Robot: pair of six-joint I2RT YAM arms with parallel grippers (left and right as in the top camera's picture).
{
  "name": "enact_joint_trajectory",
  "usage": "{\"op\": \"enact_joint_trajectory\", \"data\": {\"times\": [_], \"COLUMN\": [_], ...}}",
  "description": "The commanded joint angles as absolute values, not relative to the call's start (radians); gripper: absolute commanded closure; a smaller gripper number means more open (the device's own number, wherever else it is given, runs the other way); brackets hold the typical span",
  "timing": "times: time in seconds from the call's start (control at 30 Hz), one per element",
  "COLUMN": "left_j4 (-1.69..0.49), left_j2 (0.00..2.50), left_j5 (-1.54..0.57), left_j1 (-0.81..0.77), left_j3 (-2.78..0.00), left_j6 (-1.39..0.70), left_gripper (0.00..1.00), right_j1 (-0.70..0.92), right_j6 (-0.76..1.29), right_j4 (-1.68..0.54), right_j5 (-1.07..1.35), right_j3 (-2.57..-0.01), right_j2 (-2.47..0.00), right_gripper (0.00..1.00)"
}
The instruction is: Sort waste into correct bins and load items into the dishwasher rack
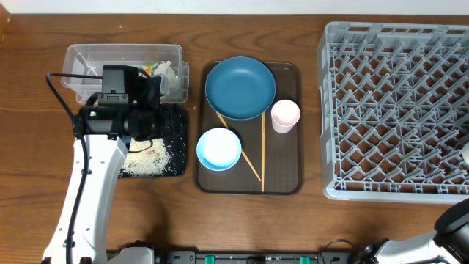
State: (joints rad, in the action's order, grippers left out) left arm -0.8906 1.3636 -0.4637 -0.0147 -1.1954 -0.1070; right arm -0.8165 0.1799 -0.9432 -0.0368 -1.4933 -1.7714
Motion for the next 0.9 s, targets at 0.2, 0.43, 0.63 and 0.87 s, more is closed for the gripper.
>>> {"op": "enact_joint_trajectory", "data": {"times": [0.2, 0.43, 0.63, 0.87], "left_j4": [-0.894, -0.894, -0.897, -0.897], "left_j2": [1.361, 1.361, 1.361, 1.361], "left_j5": [-0.451, -0.451, -0.451, -0.451], "left_j1": [-0.012, -0.012, -0.012, -0.012], "left_j3": [-1.200, -1.200, -1.200, -1.200], "left_j6": [-0.097, -0.097, -0.097, -0.097], "left_gripper": [0.52, 0.52, 0.52, 0.53], "right_j1": [-0.820, -0.820, -0.820, -0.819], "right_j6": [0.183, 0.183, 0.183, 0.186], "right_j4": [-0.962, -0.962, -0.963, -0.965], "right_j5": [-0.027, -0.026, -0.025, -0.018], "right_j3": [-1.495, -1.472, -1.472, -1.472], "right_j2": [-1.771, -1.771, -1.771, -1.771], "right_gripper": [0.96, 0.63, 0.37, 0.07]}}
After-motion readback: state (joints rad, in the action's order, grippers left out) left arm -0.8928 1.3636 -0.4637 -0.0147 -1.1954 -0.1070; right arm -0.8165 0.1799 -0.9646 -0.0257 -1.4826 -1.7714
